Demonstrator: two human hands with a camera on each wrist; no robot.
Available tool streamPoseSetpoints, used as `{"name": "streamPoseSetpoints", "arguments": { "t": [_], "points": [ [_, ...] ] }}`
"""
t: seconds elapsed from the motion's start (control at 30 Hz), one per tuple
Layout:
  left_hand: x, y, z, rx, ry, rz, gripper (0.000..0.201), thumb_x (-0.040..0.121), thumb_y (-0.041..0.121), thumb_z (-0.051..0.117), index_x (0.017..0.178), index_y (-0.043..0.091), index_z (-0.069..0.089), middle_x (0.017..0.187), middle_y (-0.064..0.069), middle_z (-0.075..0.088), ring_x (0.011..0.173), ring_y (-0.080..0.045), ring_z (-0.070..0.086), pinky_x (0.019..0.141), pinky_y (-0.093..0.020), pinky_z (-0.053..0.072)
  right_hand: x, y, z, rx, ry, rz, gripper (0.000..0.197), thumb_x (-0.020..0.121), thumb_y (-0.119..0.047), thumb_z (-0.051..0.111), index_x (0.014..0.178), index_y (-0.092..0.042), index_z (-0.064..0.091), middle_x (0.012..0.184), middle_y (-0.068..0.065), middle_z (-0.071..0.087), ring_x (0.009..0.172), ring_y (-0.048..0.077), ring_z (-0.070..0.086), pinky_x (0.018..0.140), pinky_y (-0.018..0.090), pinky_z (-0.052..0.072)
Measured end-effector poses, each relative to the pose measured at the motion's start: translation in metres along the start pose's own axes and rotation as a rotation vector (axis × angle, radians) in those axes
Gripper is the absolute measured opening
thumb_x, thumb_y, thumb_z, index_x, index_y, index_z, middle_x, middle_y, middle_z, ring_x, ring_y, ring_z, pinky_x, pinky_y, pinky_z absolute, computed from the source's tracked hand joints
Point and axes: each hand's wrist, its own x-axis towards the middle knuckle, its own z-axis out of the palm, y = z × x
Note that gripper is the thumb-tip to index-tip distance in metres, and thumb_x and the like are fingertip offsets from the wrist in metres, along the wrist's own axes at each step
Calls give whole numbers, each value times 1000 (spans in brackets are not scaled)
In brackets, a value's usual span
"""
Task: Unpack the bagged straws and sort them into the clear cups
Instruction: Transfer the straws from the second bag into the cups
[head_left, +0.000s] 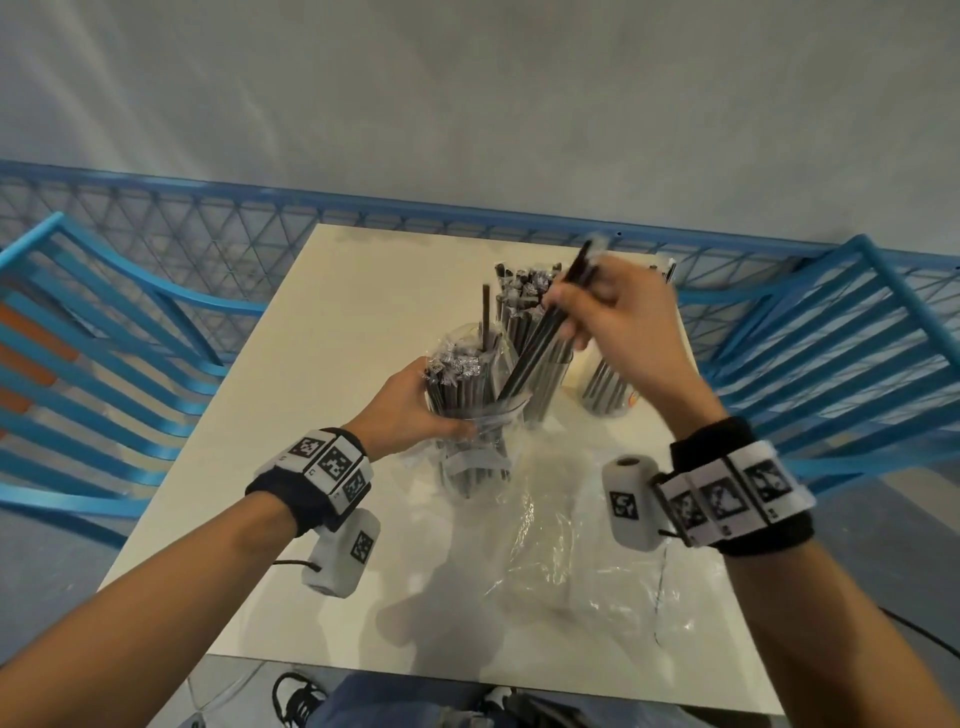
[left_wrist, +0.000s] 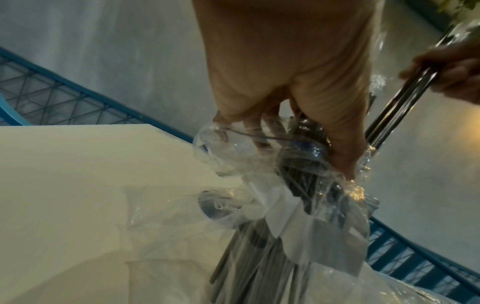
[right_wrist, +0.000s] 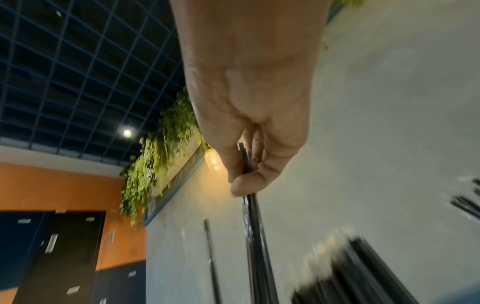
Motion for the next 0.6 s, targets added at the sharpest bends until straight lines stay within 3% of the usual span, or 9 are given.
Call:
{"name": "streamPoseSetpoints", "arguments": {
  "t": [0.13, 0.27, 0.47, 0.6],
  "points": [
    [1, -2, 0, -14, -12, -19, 85, 63, 30, 92, 136, 17, 50, 127, 3, 62, 117, -16, 57, 94, -24, 42, 16, -26, -56, 106, 181, -130, 18, 91, -14, 64, 103, -1, 62, 90, 13, 72, 58, 15, 63, 53, 23, 52],
    [-1, 0, 0, -31, -22, -20, 100, 51, 53, 87, 137, 19, 50, 128, 6, 62, 117, -13, 57, 97, -26, 42, 27, -45, -105, 171, 264, -193, 14, 89, -15, 64, 96, -3, 62, 85, 8, 73, 54, 12, 61, 52, 22, 49],
    [-1, 2, 2, -25, -28, 1, 104, 47, 60, 82, 137, 19, 50, 129, 5, 62, 118, -13, 56, 100, -28, 42, 28, -20, -76, 85, 119, -64, 5, 89, -10, 65, 93, -6, 64, 82, 10, 74, 51, 13, 61, 49, 21, 51],
    [0, 1, 0, -32, -25, -1, 100, 49, 57, 84, 137, 20, 50, 129, 5, 62, 118, -13, 57, 101, -31, 44, 29, -15, -80, 62, 280, -113, 16, 89, -14, 65, 97, -1, 64, 84, 12, 73, 51, 15, 61, 48, 24, 50]
  ]
}}
